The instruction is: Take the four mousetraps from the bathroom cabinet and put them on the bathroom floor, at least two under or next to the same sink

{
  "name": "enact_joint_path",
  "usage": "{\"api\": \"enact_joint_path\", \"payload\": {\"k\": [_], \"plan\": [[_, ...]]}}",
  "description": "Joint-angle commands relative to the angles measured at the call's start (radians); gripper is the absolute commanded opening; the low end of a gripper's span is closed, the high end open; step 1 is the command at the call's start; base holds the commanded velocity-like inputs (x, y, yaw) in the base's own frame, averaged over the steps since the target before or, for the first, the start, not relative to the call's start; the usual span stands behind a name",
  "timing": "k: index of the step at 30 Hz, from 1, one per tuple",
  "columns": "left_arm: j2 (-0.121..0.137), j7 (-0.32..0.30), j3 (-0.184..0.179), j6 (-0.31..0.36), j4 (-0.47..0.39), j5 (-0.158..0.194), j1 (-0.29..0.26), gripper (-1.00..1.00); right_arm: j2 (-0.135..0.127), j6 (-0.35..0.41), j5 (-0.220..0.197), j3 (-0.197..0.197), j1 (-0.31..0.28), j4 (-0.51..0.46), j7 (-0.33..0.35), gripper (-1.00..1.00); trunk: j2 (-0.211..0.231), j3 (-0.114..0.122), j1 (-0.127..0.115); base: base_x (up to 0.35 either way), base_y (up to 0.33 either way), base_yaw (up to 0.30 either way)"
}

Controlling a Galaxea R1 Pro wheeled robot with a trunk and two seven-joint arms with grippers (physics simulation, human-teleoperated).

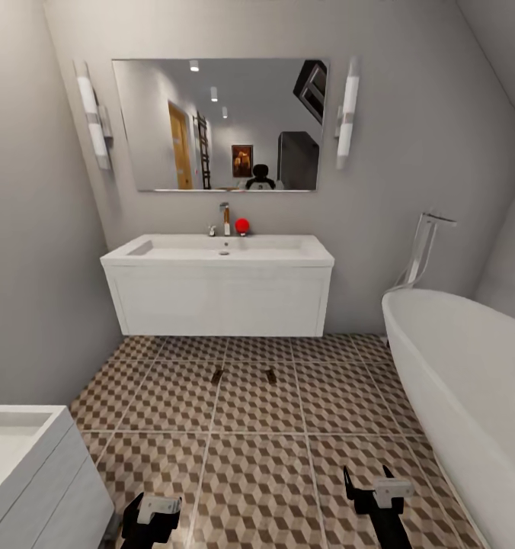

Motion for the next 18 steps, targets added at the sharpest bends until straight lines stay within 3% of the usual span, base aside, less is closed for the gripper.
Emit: {"api": "enact_joint_path", "payload": {"k": [1, 18], "plan": [[-0.001, 0.006, -0.008, -0.004, 0.003, 0.001, -0.001, 1.00, 0.000, -0.002, 0.002, 0.006, -0.001, 0.000, -0.007, 1.00, 0.007, 0.002, -0.004, 0.000, 0.000, 0.000], [-0.001, 0.006, -0.008, -0.003, 0.003, 0.001, -0.001, 1.00, 0.000, -0.002, 0.002, 0.006, -0.001, 0.000, -0.007, 1.00, 0.126, 0.056, -0.069, 0.000, 0.000, 0.000]]}}
